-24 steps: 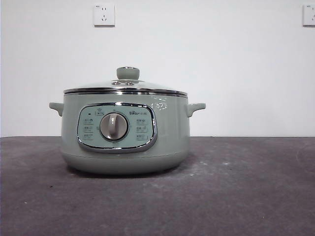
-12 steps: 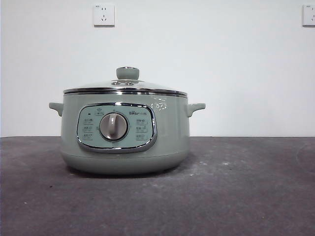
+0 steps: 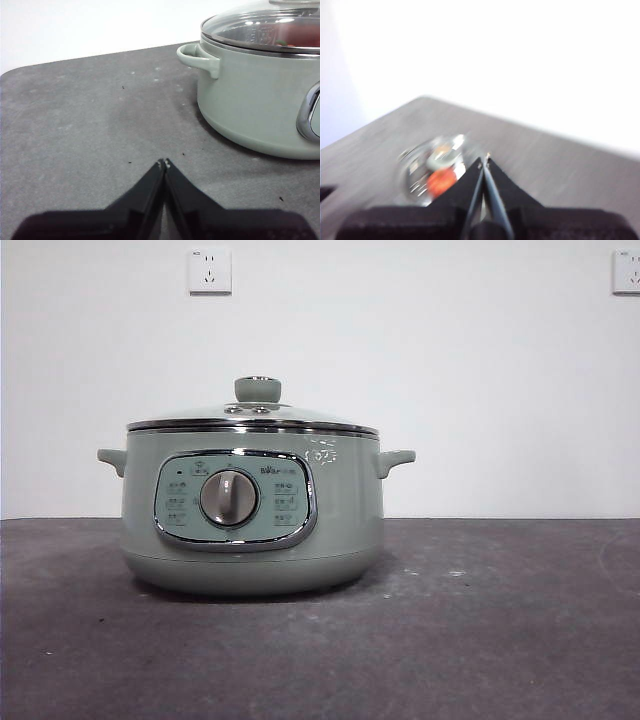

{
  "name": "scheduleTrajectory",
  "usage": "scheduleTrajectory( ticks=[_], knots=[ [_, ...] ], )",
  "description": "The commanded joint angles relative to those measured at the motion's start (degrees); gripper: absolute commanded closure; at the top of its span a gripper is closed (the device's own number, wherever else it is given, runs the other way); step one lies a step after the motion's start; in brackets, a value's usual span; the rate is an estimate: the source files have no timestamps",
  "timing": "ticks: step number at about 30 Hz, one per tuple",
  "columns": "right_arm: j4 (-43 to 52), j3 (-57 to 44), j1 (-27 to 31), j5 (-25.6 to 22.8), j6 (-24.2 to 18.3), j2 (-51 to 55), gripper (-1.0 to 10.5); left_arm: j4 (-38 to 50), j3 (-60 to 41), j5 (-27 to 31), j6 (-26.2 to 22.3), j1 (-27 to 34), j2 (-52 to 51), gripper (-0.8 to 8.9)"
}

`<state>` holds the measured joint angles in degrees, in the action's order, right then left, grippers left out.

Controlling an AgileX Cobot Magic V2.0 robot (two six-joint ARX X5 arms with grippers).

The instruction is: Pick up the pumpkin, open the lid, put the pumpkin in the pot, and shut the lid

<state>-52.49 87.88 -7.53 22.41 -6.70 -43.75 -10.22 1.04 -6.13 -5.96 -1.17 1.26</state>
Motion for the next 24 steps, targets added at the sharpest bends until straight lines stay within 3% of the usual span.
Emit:
scheduleTrajectory(
  ticks=[1, 9, 16, 24],
  knots=[
    [7.8, -9.8, 1.8, 0.1, -0.7, 4.9, 9.5, 0.1, -0.9, 0.1, 0.4, 0.2, -0.2, 8.17],
    [30.6, -40.9, 3.3, -0.1, -0.2, 19.5, 9.5, 0.1, -0.9, 0.1, 0.4, 0.2, -0.2, 8.17],
    [44.9, -61.6, 3.2, -0.7, 1.2, 29.7, 9.5, 0.1, -0.9, 0.1, 0.4, 0.2, -0.2, 8.17],
    [49.1, -77.7, 2.4, -9.6, 5.0, 38.9, 9.5, 0.1, -0.9, 0.1, 0.4, 0.2, -0.2, 8.17]
  ],
)
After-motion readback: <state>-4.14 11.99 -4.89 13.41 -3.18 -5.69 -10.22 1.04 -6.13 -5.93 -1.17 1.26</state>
